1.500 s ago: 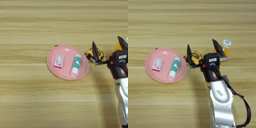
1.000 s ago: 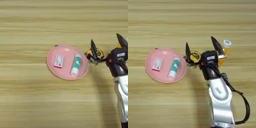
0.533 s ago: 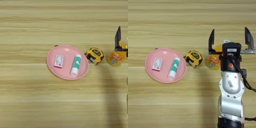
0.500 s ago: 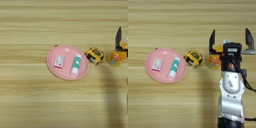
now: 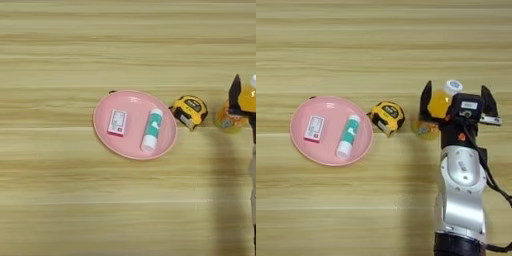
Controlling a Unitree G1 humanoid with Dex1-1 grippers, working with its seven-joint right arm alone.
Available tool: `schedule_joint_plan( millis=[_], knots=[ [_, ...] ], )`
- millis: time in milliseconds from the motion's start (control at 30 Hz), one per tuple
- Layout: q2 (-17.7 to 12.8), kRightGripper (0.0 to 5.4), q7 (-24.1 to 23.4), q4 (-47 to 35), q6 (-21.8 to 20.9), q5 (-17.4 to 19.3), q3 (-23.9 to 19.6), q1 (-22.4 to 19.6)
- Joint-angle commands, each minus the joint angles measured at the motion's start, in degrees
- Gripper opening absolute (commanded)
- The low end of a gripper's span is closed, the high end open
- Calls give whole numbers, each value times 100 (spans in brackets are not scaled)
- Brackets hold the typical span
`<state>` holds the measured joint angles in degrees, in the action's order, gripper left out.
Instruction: Move the objects on the table
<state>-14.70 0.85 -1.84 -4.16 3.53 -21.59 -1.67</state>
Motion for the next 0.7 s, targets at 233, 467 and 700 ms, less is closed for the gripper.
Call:
schedule_joint_plan(
  millis=[233, 467, 700],
  knots=[
    [-284, 538, 220, 53, 425, 234, -21, -474],
    [-431, 538, 274, 336, 586, 305, -117, -637],
    [-744, 538, 360, 826, 621, 261, -184, -873]
  ],
)
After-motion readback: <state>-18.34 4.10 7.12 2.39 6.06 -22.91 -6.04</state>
